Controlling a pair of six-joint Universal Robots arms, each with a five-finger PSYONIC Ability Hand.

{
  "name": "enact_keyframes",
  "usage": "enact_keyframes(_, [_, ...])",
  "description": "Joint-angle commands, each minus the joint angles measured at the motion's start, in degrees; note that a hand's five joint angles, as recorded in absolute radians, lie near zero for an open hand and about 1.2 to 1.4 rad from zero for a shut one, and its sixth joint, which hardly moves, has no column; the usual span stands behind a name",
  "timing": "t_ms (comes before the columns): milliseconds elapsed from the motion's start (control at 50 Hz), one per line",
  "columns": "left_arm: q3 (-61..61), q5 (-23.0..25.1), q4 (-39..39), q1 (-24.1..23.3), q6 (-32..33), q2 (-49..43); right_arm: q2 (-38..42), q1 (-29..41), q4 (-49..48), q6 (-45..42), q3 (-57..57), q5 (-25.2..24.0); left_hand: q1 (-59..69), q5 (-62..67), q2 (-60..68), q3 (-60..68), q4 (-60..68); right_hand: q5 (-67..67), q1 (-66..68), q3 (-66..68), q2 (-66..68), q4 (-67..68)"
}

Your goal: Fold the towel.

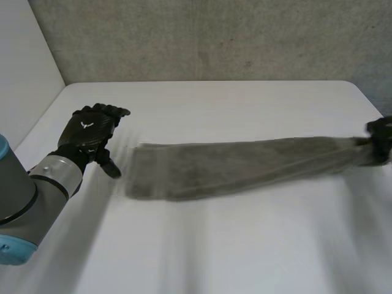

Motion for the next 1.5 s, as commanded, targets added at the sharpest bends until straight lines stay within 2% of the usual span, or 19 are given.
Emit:
enact_keyframes(20, [-0.14, -0.08, 0.00, 0.10, -0.01, 1.55, -1.75, -3.33, 0.79, -15.01, -1.48, 1.36, -2.88, -10.97, -2.73, -2.05, -3.34, 4.09, 4.99, 5.18, 5.61, 3.10])
enact_keyframes(120, [-0.05, -0.17, 0.00, 0.90, -0.01, 2.61, -1.48, -1.40, 0.97, -15.19, -5.44, 3.03, -2.88, -10.97, -2.73, -2.05, -3.34, 4.09, 4.99, 5.18, 5.61, 3.10])
enact_keyframes(180, [0.39, -0.17, 0.00, 1.16, -0.01, 3.31, -1.48, 5.02, -0.09, -13.16, -8.16, 2.41, -2.88, -10.97, -2.73, -2.05, -3.34, 4.09, 4.99, 5.18, 5.61, 3.10])
enact_keyframes(260, [2.05, -0.70, 0.00, 1.07, -0.18, 4.10, -1.49, 18.08, -6.13, -8.78, -11.50, 1.54, -2.88, -10.97, -2.73, -2.05, -3.34, 4.09, 4.99, 5.18, 5.61, 3.10])
enact_keyframes(280, [2.06, -0.70, 0.00, 1.07, -0.18, 4.11, -1.48, 18.12, -6.15, -8.77, -11.50, 1.53, -2.88, -10.97, -2.73, -2.05, -3.34, 4.09, 4.99, 5.18, 5.61, 3.10])
enact_keyframes(320, [2.50, -0.79, 0.00, 0.98, -0.18, 4.19, -0.79, 26.68, -9.48, -8.94, -11.24, -0.21, -2.88, -10.97, -2.73, -2.05, -3.34, 4.09, 4.99, 5.18, 5.61, 3.10])
enact_keyframes(340, [2.76, -0.79, 0.00, 0.81, -0.18, 4.28, -0.78, 26.73, -9.49, -8.95, -11.24, -0.22, -2.88, -10.97, -2.73, -2.05, -3.34, 4.09, 4.99, 5.18, 5.61, 3.10])
enact_keyframes(420, [3.38, -0.87, 0.00, 0.37, -0.18, 4.28, 3.86, 36.99, -10.55, -9.56, -10.63, -4.17, -2.88, -10.97, -2.73, -2.05, -3.34, 4.09, 4.99, 5.18, 5.61, 3.10])
enact_keyframes(580, [3.81, -0.87, 0.08, 0.19, -0.18, 3.50, 10.28, 42.28, -10.28, -12.89, -8.87, -7.07, -3.05, -11.14, -2.90, -2.22, -3.51, 0.66, 1.55, 1.74, 2.17, -0.34])
enact_keyframes(600, [3.82, -0.87, 0.08, 0.19, -0.18, 3.49, 10.29, 42.29, -10.28, -12.90, -8.87, -7.08, -3.05, -11.14, -2.90, -2.22, -3.51, 0.62, 1.52, 1.70, 2.14, -0.37])
enact_keyframes(640, [4.52, -0.87, 0.35, -0.16, -0.18, 2.88, 11.08, 42.81, -10.28, -13.43, -8.34, -8.39, -3.05, -11.14, -2.90, -2.22, -3.51, -17.98, -17.08, -16.90, -16.46, -18.97])
enact_keyframes(720, [5.84, -0.96, 0.52, -1.13, -0.09, 1.47, 10.65, 42.02, -10.46, -12.90, -7.37, -11.30, -2.88, -10.97, -2.73, -2.05, -3.34, -25.45, -24.56, -24.37, -23.93, -26.45])
enact_keyframes(760, [7.85, -1.05, 0.61, -2.35, -0.09, -0.28, 9.07, 41.58, -10.90, -12.81, -5.80, -14.10, -2.71, -10.80, -2.57, -1.89, -3.17, -40.84, -39.94, -39.75, -39.32, -41.83])
enact_keyframes(820, [9.87, -1.22, 0.52, -3.67, -0.01, -1.69, 5.91, 40.71, -10.99, -12.12, -4.13, -14.46, -2.38, -10.47, -2.23, -1.55, -2.84, -51.31, -50.42, -50.23, -49.79, -52.31])
enact_keyframes(940, [13.31, -2.98, 0.52, -7.01, 0.08, -4.24, 1.33, 34.64, -10.90, -6.75, -0.69, -13.67, -2.04, -10.13, -1.89, -1.21, -2.50, -58.76, -57.86, -57.67, -57.24, -59.75])
enact_keyframes(980, [15.85, -4.91, 0.43, -9.64, 0.17, -6.08, -2.26, 30.79, -10.72, -0.54, 2.11, -13.50, -1.37, -9.46, -1.23, -0.54, -1.83, -64.95, -64.06, -63.87, -63.43, -65.95])
enact_keyframes(1080, [19.10, -6.76, 0.26, -13.68, 0.35, -9.59, -5.17, 24.90, -9.76, 5.89, 5.97, -13.23, -0.03, -8.12, 0.12, 0.80, -0.49, -65.91, -65.01, -64.82, -64.39, -66.90])
enact_keyframes(1300, [25.52, -6.76, -0.18, -24.05, 0.61, -17.25, -7.72, 19.26, -9.23, 6.70, 12.66, -13.41, -0.02, -8.11, 0.13, 0.81, -0.48, -64.81, -63.92, -63.73, -63.30, -65.81])
enact_keyframes(1500, [27.02, -6.50, -0.44, -26.96, 0.78, -20.50, -7.55, 19.26, -9.14, 6.79, 12.93, -13.23, 0.15, -7.95, 0.29, 0.97, -0.31, -64.81, -63.92, -63.73, -63.29, -65.81])
